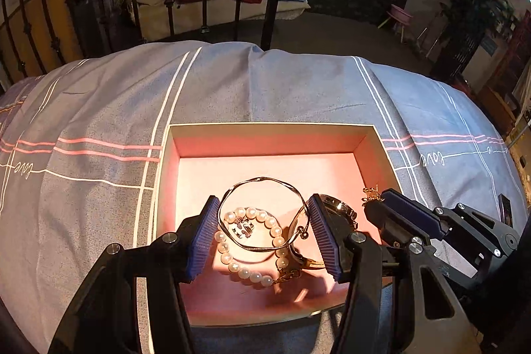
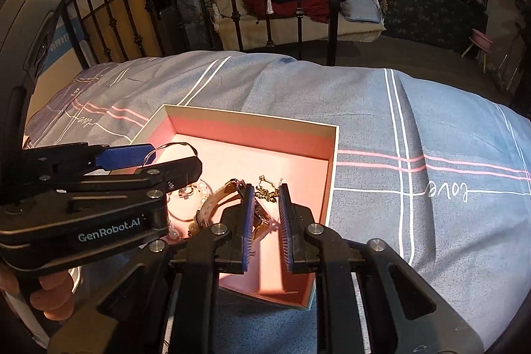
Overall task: Organize jewelry
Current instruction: 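Carry the bangle and earring into the box and open both grippers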
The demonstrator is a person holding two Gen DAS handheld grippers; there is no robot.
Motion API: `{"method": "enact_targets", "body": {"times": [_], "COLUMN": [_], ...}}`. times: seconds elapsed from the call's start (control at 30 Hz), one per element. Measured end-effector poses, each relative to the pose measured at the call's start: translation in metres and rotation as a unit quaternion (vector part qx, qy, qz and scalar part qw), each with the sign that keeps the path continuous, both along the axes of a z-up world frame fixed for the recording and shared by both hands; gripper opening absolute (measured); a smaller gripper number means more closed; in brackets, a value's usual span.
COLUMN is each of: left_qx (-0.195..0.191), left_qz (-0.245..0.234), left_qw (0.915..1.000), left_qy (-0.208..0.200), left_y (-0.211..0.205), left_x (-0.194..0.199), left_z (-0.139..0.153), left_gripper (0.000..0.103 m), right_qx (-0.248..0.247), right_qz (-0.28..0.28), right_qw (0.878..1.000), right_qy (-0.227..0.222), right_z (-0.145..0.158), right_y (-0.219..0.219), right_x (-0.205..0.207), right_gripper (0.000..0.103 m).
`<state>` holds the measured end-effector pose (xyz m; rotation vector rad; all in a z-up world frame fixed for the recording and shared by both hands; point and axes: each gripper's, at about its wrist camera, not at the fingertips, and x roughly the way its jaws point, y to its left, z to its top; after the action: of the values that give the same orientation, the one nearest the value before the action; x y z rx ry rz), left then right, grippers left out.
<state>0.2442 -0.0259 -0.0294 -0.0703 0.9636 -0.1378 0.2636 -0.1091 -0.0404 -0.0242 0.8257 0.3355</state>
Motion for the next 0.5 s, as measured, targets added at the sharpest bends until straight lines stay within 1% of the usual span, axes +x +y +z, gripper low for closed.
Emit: {"method": "enact_targets", "body": {"times": [0.33,0.5], "left_qx": [0.003,0.016], "left_qz": [0.006,0.006], "left_qw": [1.0000,0.9998], "left_qy": [0.006,0.002], "left_y": [0.0014,-0.0002], "left_x": [0.0041,0.0023], "left_z": [-0.0008,0.0014], "left_gripper": [0.054,0.054], "right_qx": [-0.012,-0.022], "right_qz": [0.004,0.006], "right_qw": [1.000,1.000], "right_qy": [0.008,0.010], "right_z": [-0.0091,-0.0107], "right_y": [0.0013,0.0027], "right_x": [-0.0020,-0.0042], "right_gripper": [0.016,0.016]}}
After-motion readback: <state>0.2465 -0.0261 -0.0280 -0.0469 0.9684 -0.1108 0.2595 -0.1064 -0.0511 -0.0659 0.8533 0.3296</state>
